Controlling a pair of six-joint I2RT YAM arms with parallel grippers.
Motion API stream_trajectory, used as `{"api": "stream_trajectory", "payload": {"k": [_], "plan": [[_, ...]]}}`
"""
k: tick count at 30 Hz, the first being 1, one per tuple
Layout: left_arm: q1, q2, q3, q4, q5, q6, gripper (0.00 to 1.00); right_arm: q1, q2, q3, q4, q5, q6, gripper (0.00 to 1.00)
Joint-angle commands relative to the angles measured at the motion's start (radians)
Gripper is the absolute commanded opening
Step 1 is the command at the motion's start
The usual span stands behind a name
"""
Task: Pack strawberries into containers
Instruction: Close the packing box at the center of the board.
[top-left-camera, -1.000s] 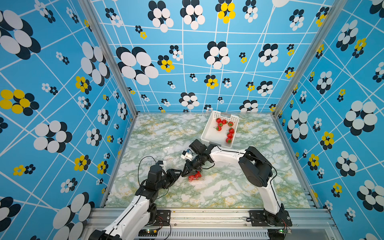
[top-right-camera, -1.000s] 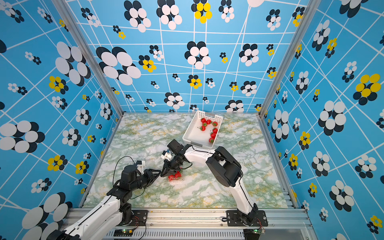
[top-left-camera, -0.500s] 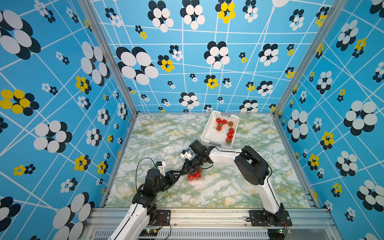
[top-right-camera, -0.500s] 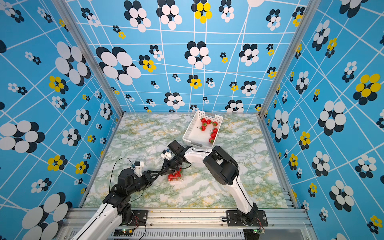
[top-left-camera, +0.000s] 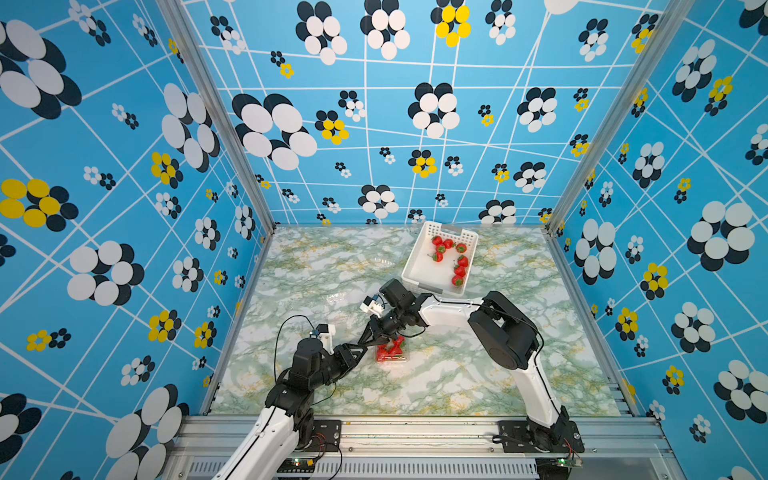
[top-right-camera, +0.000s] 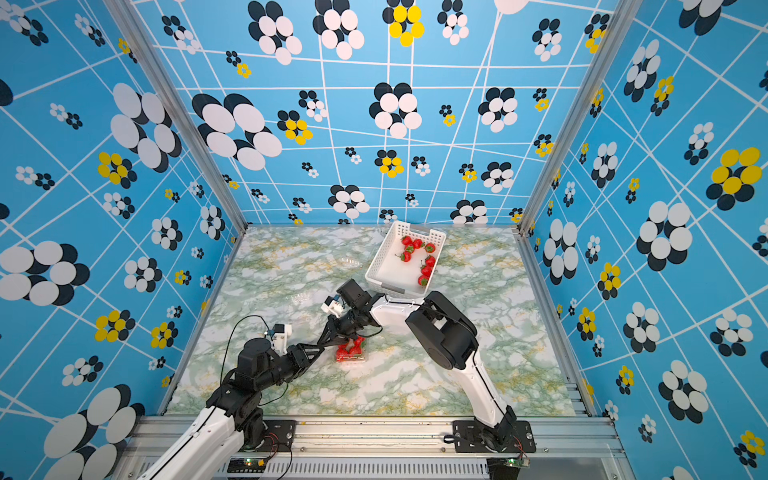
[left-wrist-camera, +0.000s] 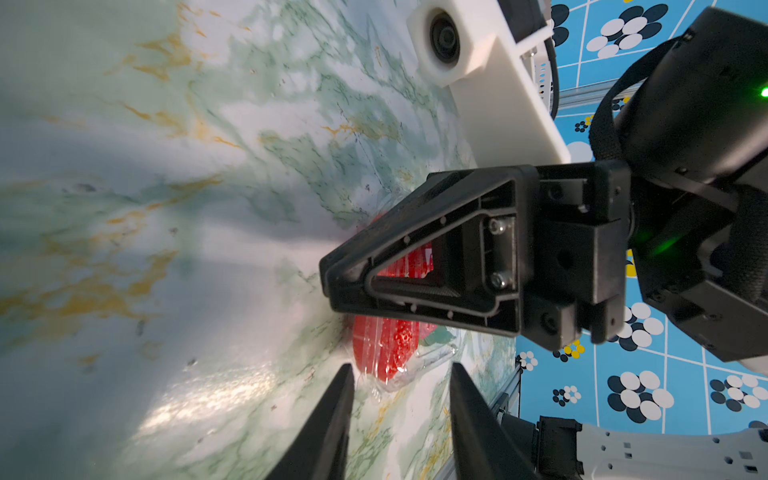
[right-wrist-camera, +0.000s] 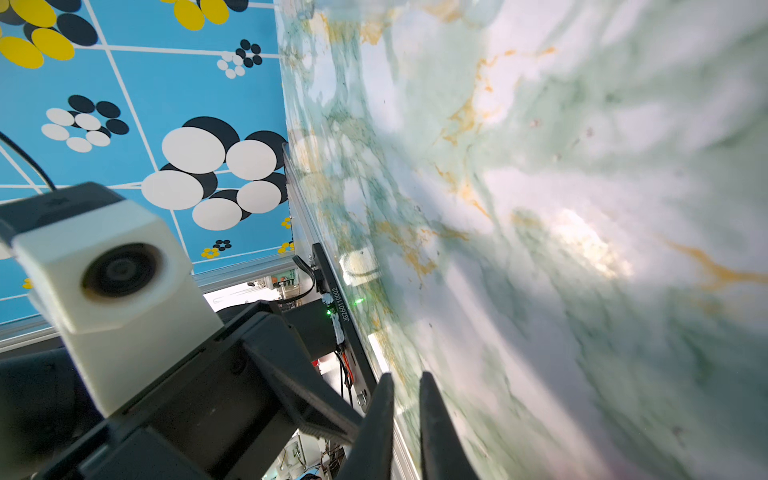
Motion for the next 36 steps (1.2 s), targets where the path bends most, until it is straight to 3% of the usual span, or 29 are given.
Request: {"api": "stream_trajectory", "payload": {"k": [1,15,22,25,36], "plan": [[-0.009,-0.017,-0.008,0.009,0.014,0.025,0.4,-0.008,-0.028,-0.017,-0.057,0.057,-0.035,0.16],[-0.011,-0.022,-0.002,-0.001,0.003,0.033,0.39,-0.033,-0.077,0.029,-0.11,0.08,-0.069,0.19],[-0.018,0.011,0.004,0.015,0.007,0.046,0.42,-0.032,-0.045,-0.036,0.013,0.064,-0.018,0.18],[-0.032,0.049,0.002,0.034,0.012,0.054,0.54,-0.031,-0.005,-0.039,0.038,0.058,-0.005,0.17],[-0.127,0.187,0.006,0.177,-0.018,0.07,0.64,-0.028,0.022,-0.032,0.024,0.07,-0.009,0.17]]}}
